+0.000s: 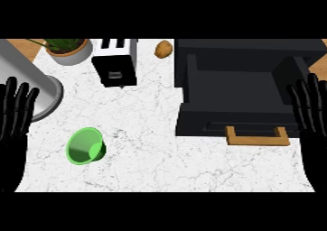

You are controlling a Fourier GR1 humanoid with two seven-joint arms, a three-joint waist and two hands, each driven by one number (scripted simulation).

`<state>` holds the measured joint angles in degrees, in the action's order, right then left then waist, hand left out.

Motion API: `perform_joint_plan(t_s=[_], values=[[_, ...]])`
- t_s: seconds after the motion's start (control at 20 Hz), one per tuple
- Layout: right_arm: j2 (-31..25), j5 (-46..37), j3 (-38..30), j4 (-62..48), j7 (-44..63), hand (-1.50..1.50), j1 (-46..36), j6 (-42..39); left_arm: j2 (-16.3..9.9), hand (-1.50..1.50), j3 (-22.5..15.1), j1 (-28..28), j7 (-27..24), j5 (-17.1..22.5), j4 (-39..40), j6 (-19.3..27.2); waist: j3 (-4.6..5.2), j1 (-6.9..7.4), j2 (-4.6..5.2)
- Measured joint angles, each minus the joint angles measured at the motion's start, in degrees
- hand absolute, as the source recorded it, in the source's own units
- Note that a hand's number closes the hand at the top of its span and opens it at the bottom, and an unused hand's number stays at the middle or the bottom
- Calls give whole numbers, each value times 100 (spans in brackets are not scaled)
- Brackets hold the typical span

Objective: Pick up the cup, place it into the drawer and close the drawer

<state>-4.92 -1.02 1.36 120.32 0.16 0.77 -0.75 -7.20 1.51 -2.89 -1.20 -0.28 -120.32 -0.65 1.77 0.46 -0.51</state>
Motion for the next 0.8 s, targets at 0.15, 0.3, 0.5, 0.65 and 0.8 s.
perform_joint_plan(t_s=[0.15,0.3,0.5,0.65,0.8], values=[[8,-90,16,-61,13,-150,-175,35,-37,-150,29,-145,-102,258,-101,-229,-92,-6,24],[7,-46,-10,90,30,-150,-147,21,-253,-150,206,-425,-240,823,-271,-754,-135,-7,32],[-158,213,31,-164,269,-150,-133,-314,-56,-150,262,-583,302,1613,-48,-765,-160,-7,51],[-200,307,24,-398,385,-150,-277,-433,-13,-150,402,-496,331,1917,360,-846,-169,-23,54],[-213,358,-44,-716,421,-150,-574,-496,-110,-150,665,-336,376,2143,711,-946,-172,-25,54]])
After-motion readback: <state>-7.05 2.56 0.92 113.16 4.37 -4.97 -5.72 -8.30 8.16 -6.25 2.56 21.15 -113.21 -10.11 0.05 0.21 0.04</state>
